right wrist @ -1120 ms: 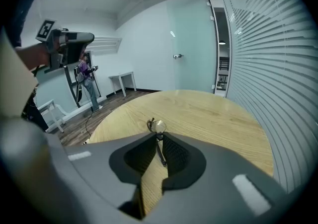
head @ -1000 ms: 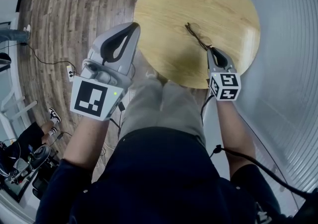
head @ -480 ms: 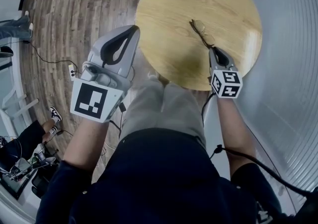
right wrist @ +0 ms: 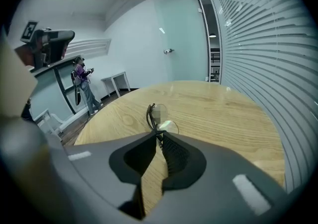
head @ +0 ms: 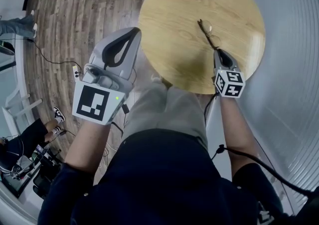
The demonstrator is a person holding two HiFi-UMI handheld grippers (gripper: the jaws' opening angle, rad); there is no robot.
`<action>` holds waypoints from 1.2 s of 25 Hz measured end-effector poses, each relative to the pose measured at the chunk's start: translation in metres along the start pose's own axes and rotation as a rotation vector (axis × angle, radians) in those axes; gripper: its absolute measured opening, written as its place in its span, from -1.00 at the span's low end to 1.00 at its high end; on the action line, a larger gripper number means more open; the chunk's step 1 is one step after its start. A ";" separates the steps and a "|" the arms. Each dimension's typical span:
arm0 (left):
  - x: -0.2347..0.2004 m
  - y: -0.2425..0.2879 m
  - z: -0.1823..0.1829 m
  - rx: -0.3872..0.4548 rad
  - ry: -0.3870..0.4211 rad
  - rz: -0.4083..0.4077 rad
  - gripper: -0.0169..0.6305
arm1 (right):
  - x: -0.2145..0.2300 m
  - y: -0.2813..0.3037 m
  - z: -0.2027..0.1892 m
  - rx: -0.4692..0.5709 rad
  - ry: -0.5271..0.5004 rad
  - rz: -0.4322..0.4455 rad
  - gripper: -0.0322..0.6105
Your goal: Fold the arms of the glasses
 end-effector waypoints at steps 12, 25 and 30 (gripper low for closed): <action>0.007 0.002 0.023 0.011 0.027 -0.021 -0.94 | 0.006 -0.007 -0.009 -0.041 -0.020 -0.036 -0.67; 0.022 0.009 0.068 0.079 0.054 -0.089 -0.94 | 0.009 -0.049 -0.009 -0.049 -0.029 -0.080 -0.65; 0.022 0.009 0.086 0.120 0.070 -0.113 -0.94 | 0.005 -0.069 0.012 -0.002 -0.046 -0.088 -0.65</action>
Point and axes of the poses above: the fingertips, and each gripper's own axes: y forward along the fingers, x to its right, z out of its top, the point moved 2 cm from there along -y, backward along the fingers, and after that the axes turned 10 degrees about -z, right-handed, at the moved point
